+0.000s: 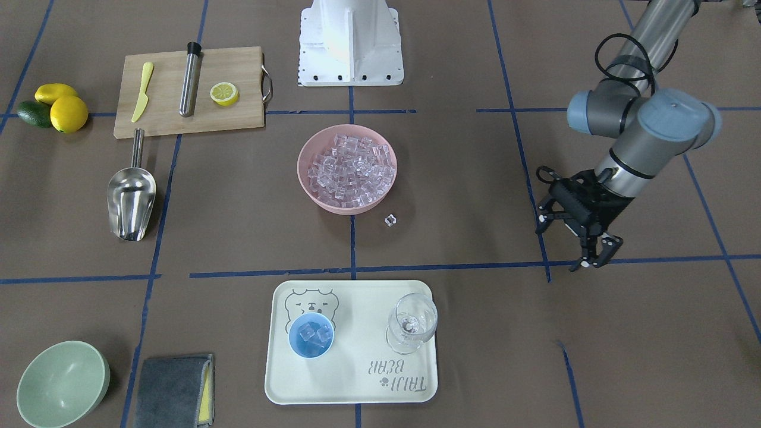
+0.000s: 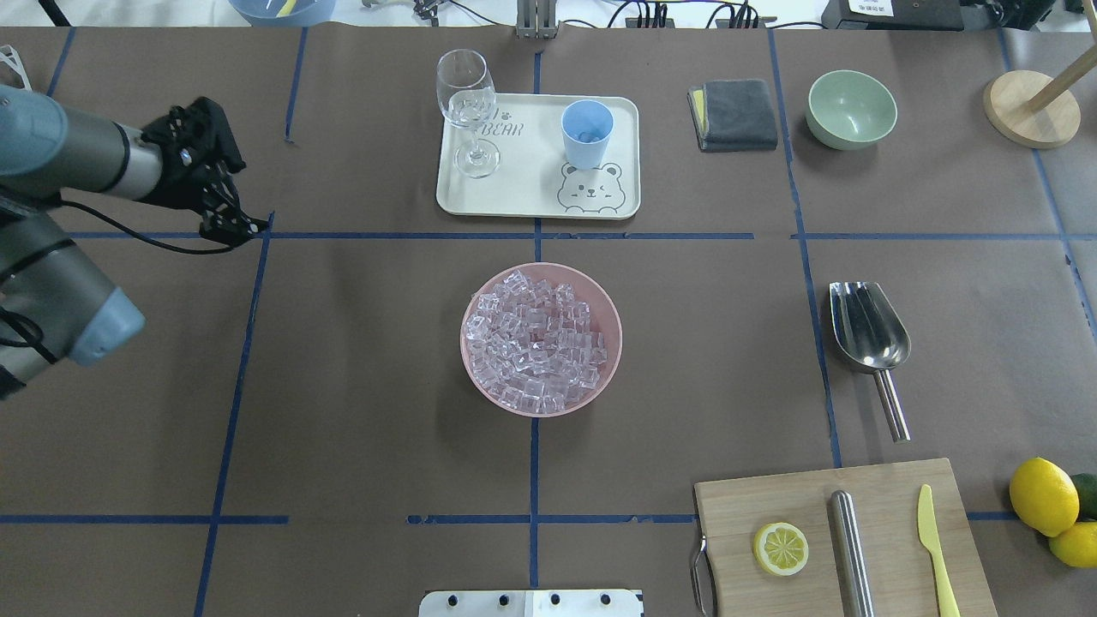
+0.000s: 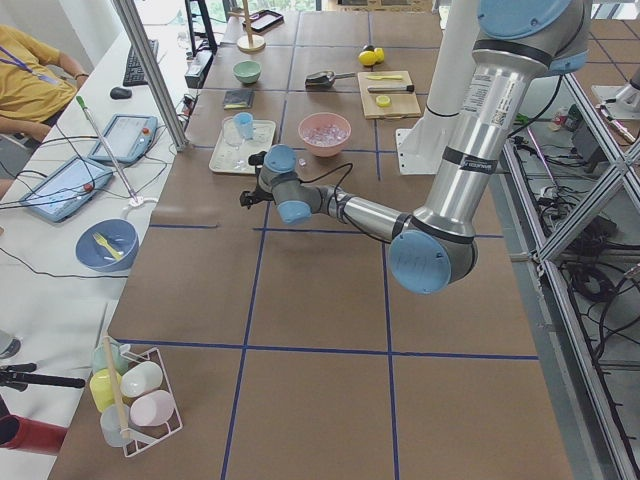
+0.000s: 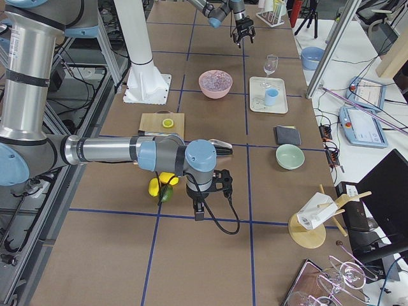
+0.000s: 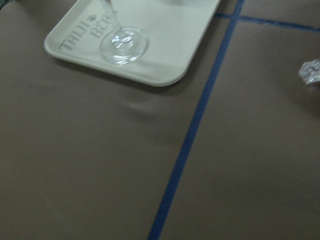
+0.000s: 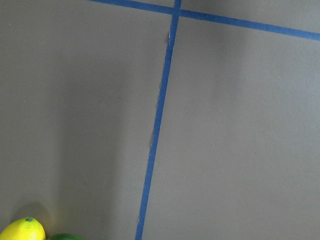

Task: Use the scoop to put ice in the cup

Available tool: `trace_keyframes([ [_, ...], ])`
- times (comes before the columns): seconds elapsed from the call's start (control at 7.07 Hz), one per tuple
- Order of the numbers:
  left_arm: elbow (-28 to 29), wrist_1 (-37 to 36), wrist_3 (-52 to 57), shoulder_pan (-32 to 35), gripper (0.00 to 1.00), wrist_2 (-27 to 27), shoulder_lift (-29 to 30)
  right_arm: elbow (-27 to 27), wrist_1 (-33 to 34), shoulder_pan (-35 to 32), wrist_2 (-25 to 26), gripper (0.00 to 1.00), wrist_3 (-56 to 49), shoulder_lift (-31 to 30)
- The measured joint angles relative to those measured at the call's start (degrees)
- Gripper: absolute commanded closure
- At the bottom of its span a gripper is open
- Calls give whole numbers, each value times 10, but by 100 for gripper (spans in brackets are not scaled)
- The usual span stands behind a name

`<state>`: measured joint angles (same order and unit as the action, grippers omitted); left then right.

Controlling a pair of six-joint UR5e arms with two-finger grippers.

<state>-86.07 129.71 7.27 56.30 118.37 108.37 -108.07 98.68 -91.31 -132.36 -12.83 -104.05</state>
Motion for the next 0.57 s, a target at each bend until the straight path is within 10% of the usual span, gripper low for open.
trace_keyframes([
  [0.57, -29, -302, 16, 238, 0, 60, -6, 5, -13, 0, 1, 0, 2, 6],
])
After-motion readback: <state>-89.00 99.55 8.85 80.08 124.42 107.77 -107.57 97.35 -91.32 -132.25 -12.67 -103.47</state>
